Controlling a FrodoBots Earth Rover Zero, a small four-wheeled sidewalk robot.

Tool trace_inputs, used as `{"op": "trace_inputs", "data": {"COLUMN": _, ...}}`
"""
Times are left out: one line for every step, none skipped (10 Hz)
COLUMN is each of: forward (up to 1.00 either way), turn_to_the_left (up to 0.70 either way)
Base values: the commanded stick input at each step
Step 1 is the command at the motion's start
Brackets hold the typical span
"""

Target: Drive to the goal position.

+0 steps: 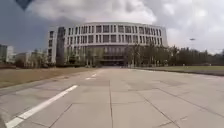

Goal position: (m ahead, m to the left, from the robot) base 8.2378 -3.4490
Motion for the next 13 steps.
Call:
{"op": "trace_inputs", "data": {"forward": 0.70, "turn_to_the_left": 0.00}}
{"op": "trace_inputs", "data": {"forward": 0.70, "turn_to_the_left": 0.00}}
{"op": "trace_inputs", "data": {"forward": 0.70, "turn_to_the_left": 0.00}}
{"op": "trace_inputs", "data": {"forward": 0.70, "turn_to_the_left": 0.00}}
{"op": "trace_inputs", "data": {"forward": 0.70, "turn_to_the_left": 0.00}}
{"op": "trace_inputs", "data": {"forward": 0.70, "turn_to_the_left": 0.00}}
{"op": "trace_inputs", "data": {"forward": 0.70, "turn_to_the_left": 0.00}}
{"op": "trace_inputs", "data": {"forward": 0.70, "turn_to_the_left": 0.00}}
{"op": "trace_inputs", "data": {"forward": 0.70, "turn_to_the_left": 0.00}}
{"op": "trace_inputs", "data": {"forward": 0.70, "turn_to_the_left": 0.00}}
{"op": "trace_inputs", "data": {"forward": 0.70, "turn_to_the_left": 0.00}}
{"op": "trace_inputs", "data": {"forward": 0.70, "turn_to_the_left": 0.00}}
{"op": "trace_inputs", "data": {"forward": 0.70, "turn_to_the_left": 0.00}}
